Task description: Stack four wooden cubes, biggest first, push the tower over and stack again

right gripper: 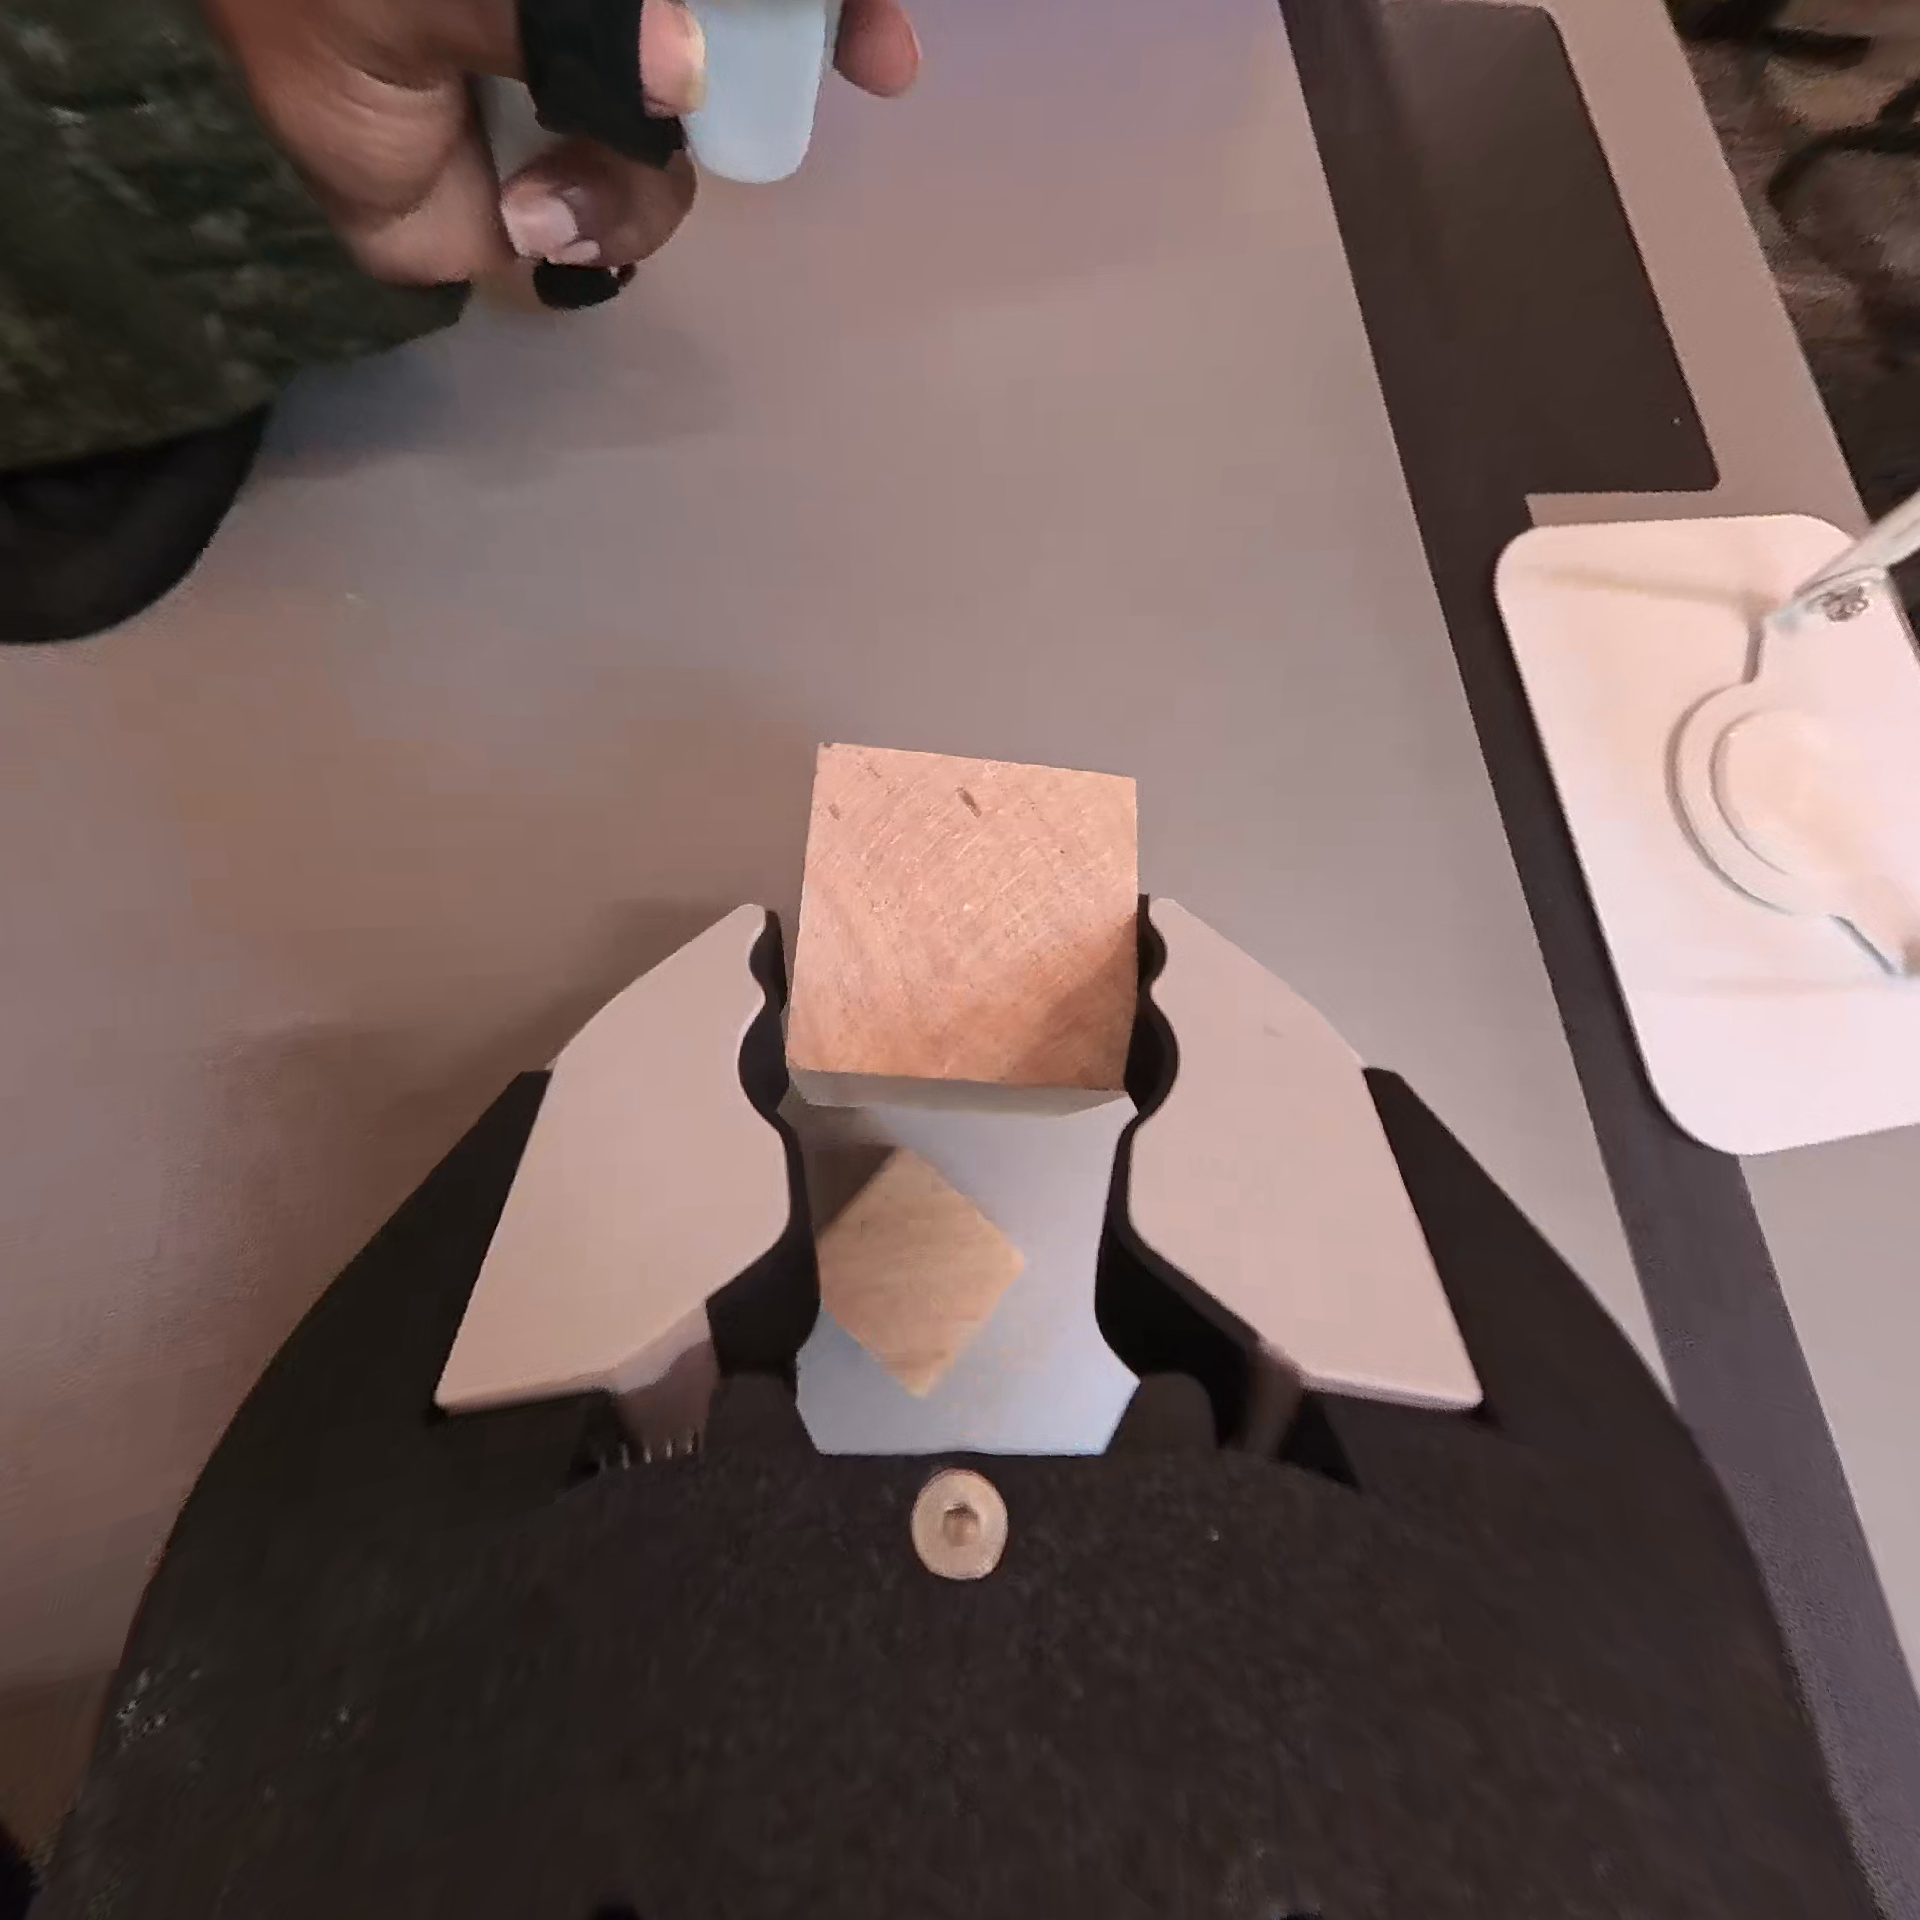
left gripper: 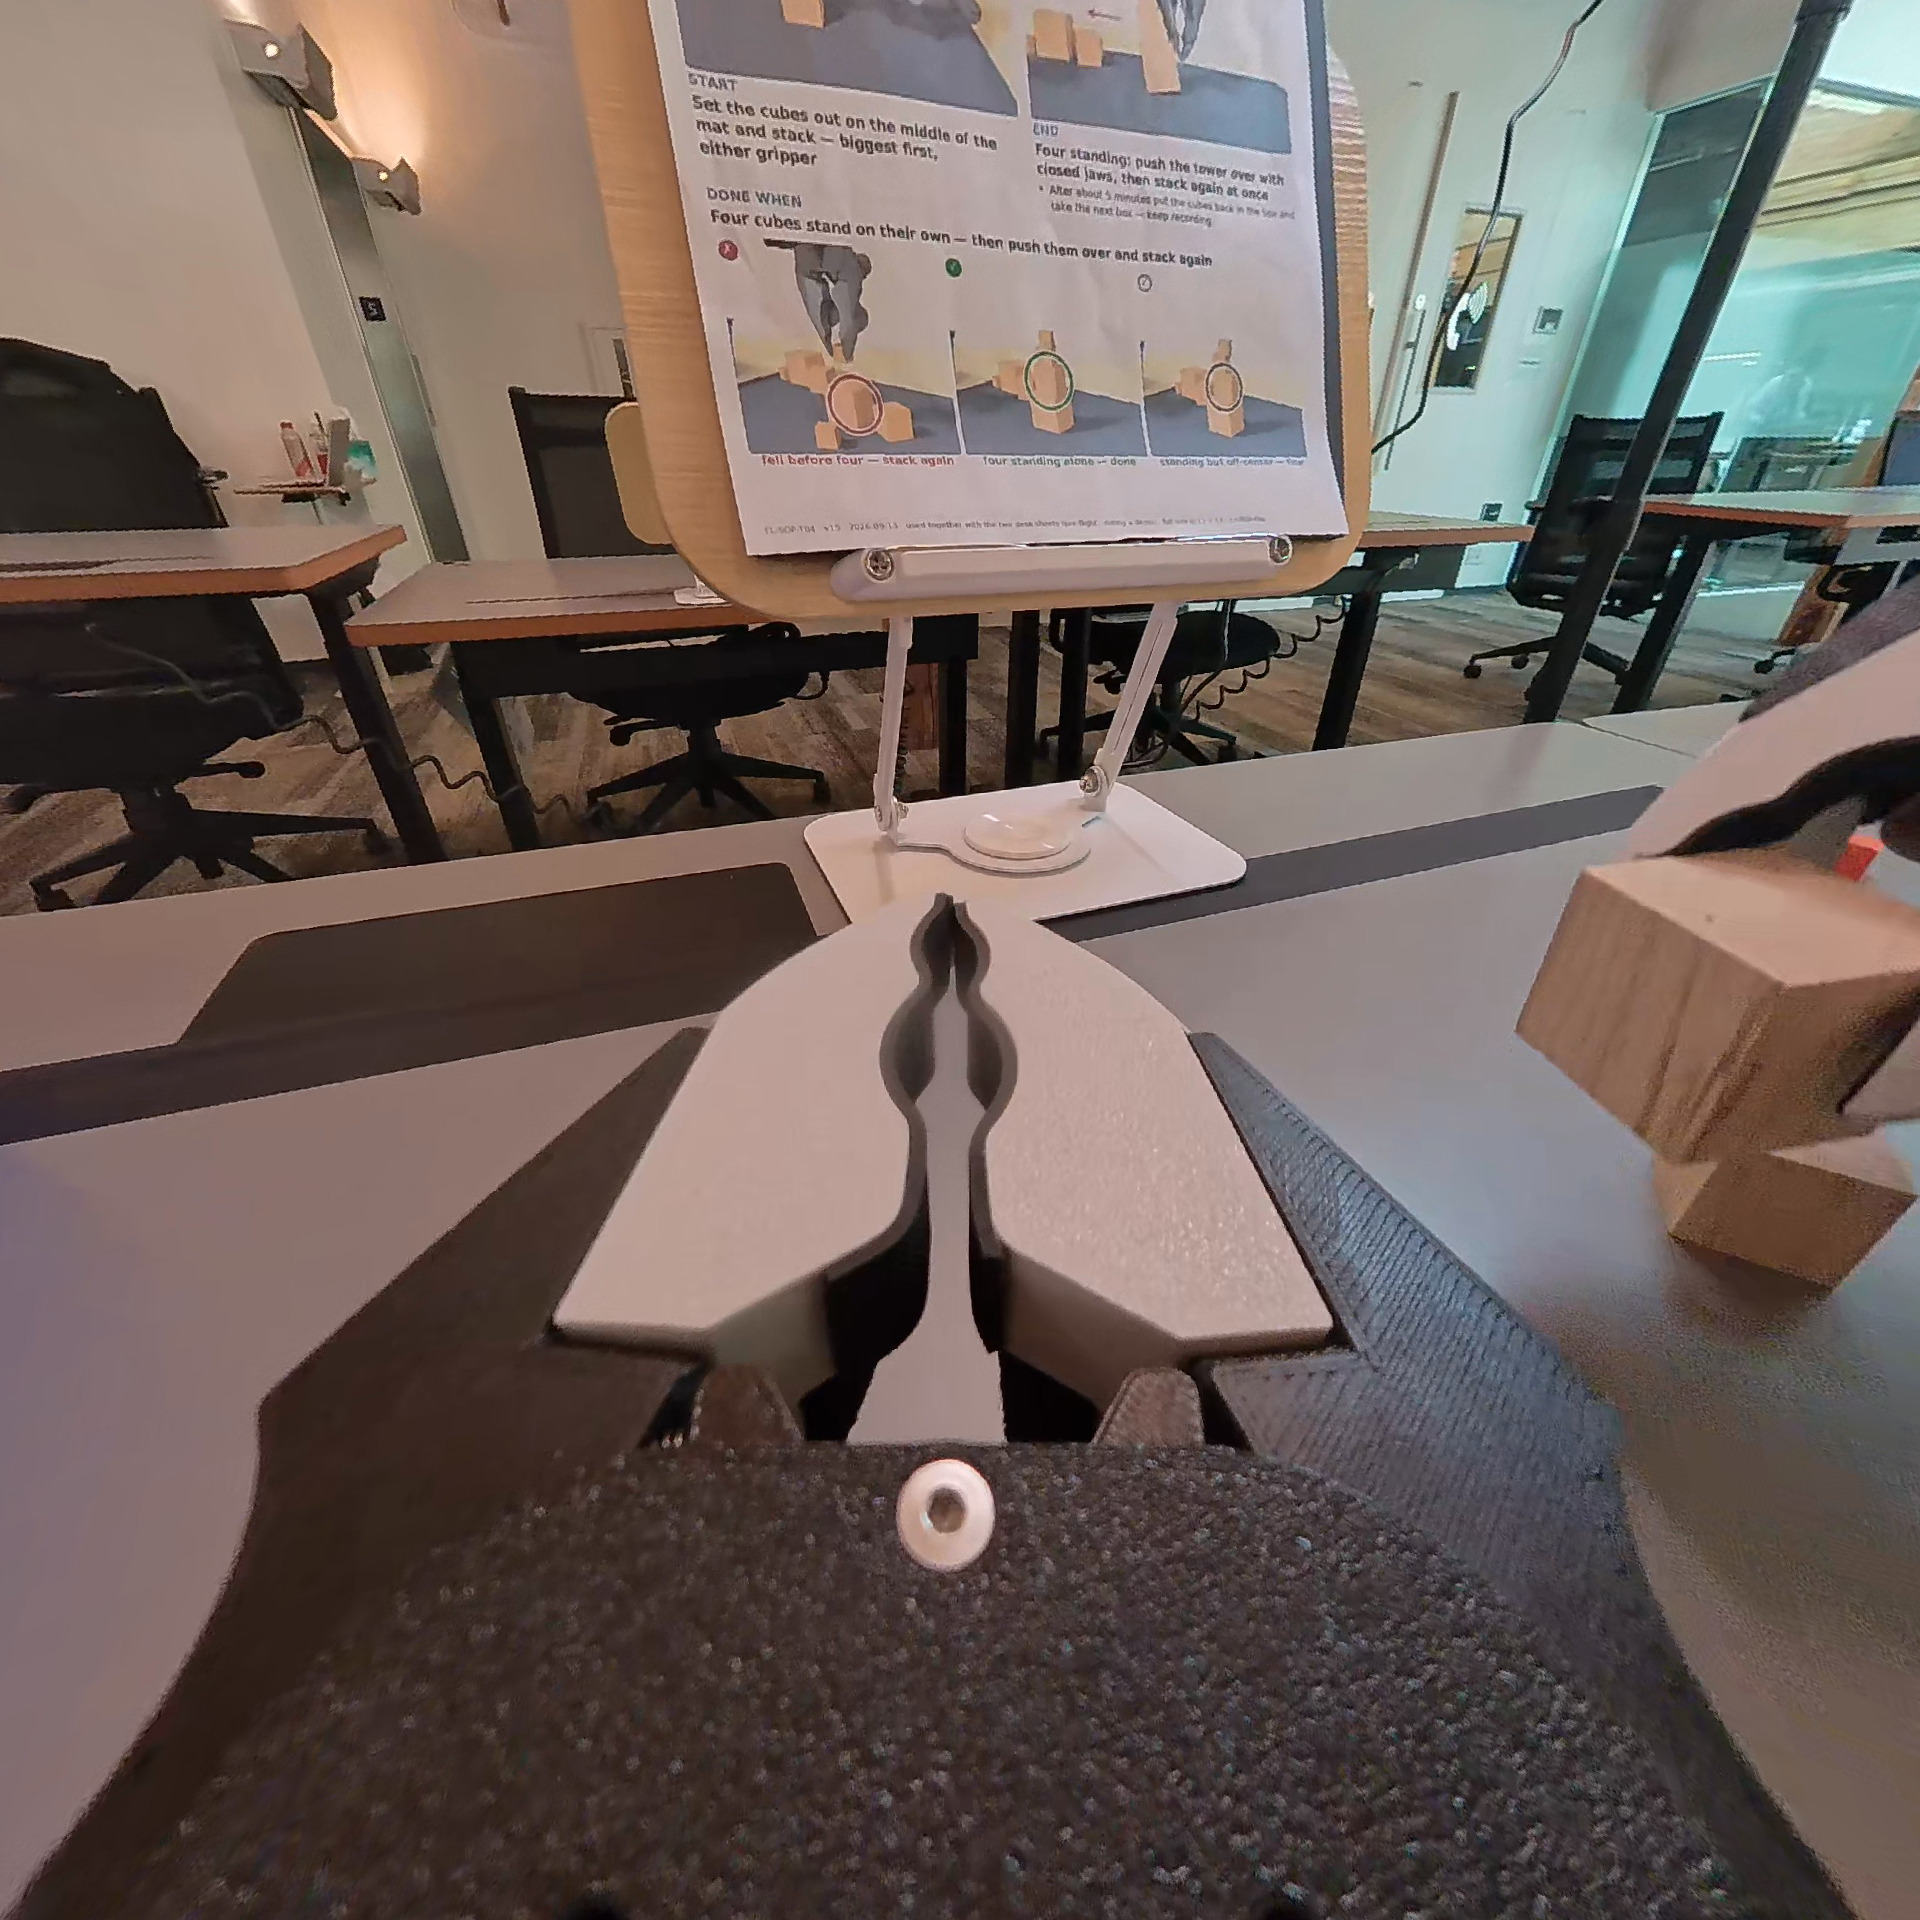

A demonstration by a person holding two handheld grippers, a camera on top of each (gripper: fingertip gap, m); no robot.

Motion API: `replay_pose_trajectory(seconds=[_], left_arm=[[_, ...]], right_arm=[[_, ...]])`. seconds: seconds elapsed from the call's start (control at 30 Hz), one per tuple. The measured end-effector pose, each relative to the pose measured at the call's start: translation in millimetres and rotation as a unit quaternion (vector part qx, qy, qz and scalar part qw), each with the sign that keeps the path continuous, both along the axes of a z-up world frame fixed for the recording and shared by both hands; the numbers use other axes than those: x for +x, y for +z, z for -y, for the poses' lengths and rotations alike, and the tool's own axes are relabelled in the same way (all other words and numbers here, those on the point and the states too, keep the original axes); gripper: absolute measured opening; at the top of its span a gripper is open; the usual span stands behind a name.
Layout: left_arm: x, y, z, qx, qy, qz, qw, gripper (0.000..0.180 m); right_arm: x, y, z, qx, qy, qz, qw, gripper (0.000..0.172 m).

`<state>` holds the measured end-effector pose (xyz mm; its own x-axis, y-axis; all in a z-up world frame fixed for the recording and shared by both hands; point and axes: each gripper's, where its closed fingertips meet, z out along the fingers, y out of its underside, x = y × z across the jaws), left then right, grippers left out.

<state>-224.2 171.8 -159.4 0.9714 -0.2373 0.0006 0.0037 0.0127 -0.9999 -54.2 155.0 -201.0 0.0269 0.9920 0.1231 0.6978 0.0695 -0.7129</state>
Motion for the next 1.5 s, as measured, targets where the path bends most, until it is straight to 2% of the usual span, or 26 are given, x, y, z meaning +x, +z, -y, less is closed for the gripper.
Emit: replay_pose_trajectory(seconds=[0.2, 0.4, 0.6, 0.97, 1.07, 1.13, 1.23, 1.3, 1.37, 1.5], left_arm=[[3, -6, -1, -0.008, -0.003, -0.014, 1.0, 0.0], [7, -13, -3, -0.018, -0.008, -0.027, 0.999, 0.0], [11, -15, -5, -0.024, -0.018, -0.024, 0.999, 0.0], [18, -19, -5, -0.033, -0.03, -0.027, 0.999, 0.0], [20, -22, -5, -0.036, -0.033, -0.032, 0.998, 0.0], [20, -24, -5, -0.039, -0.033, -0.035, 0.998, 0.0], [19, -24, -5, -0.04, -0.032, -0.034, 0.998, 0.0], [19, -23, -5, -0.039, -0.032, -0.031, 0.998, 0.0], [19, -22, -5, -0.038, -0.034, -0.031, 0.998, 0.0], [20, -20, -4, -0.034, -0.037, -0.03, 0.998, 0.0]], right_arm=[[13, -5, -44, 0.007, 0.025, -0.012, 1.0, 0.064], [15, -36, -67, -0.01, 0.052, 0.011, 0.999, 0.064], [20, -59, -55, -0.009, 0.081, 0.028, 0.996, 0.064], [62, -68, -45, -0.018, 0.063, 0.026, 0.998, 0.064], [65, -68, -50, 0.006, 0.051, 0.03, 0.998, 0.064], [66, -59, -52, 0.007, 0.039, 0.017, 0.999, 0.066], [73, -29, -54, 0.017, 0.019, -0.011, 1.0, 0.067], [81, -16, -45, 0.015, 0.016, -0.011, 1.0, 0.063], [90, -13, -26, 0.002, 0.026, 0.003, 1.0, 0.056], [105, -38, 9, -0.011, 0.031, 0.05, 0.998, 0.058]])
